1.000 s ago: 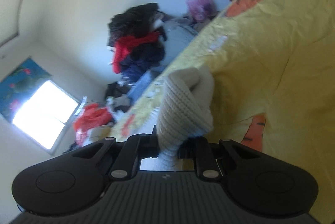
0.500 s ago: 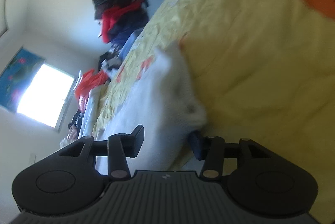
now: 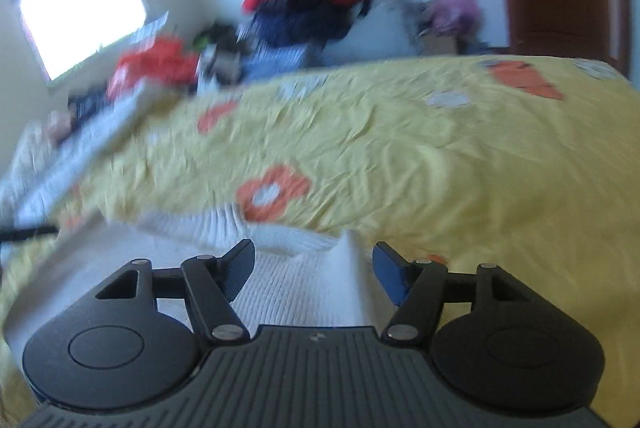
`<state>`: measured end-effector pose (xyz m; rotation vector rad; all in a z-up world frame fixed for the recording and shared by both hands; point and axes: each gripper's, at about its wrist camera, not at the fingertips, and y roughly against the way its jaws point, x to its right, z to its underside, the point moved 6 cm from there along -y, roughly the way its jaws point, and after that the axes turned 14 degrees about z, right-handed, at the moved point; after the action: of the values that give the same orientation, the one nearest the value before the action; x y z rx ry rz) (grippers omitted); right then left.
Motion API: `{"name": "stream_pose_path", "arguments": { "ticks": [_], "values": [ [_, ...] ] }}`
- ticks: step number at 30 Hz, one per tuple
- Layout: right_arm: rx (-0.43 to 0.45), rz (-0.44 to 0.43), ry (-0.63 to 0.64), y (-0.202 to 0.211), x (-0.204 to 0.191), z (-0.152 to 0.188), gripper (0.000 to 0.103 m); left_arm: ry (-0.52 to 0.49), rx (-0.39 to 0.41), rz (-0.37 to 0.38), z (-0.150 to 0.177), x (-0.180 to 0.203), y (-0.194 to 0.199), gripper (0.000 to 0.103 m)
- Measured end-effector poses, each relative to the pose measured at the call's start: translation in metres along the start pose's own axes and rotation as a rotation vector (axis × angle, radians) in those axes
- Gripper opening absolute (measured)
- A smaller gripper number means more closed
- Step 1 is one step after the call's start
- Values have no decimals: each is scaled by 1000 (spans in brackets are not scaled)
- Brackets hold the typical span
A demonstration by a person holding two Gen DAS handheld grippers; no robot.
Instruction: Fold small clothes
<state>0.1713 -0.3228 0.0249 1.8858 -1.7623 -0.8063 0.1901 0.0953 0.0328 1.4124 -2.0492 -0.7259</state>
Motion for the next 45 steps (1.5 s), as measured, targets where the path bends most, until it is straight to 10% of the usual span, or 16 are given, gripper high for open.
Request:
{"name": "stream_pose_path", "arguments": {
  "ticks": [2,5,8,12,18,22,27,30,36,45],
  "values": [
    [-57,32,53,-15,-9,9,67,-42,-76,-23,6,2,-23,56],
    [-95,40,88,-23,-12,23,14,-40,-75,18,12,3,-34,18],
    [-70,20,82,-17,-7,30,12,-50,-10,0,2,7,-27,9],
    [66,1,-30,5,7,-2,11,2,114,-13,-13,3,-6,9],
    [-44,61,-71,-44,17,27,12,-43,23,-126,17,1,-39,13],
    [-9,36,-230,-25,34,23,50,-79,87,-218,10,6,-14,15],
    [211,-28,-349,42,26,8,53,-99,283,-180,-3,38,28,36],
    [186,-78,-232,37,-19,7,75,-164,242,-153,-5,59,5,62],
    [1,135,-53,-39,-31,39,73,-49,96,-171,23,20,-42,61],
    [40,65,-120,-40,-19,35,73,-20,97,-160,24,20,-48,64]
  ]
}}
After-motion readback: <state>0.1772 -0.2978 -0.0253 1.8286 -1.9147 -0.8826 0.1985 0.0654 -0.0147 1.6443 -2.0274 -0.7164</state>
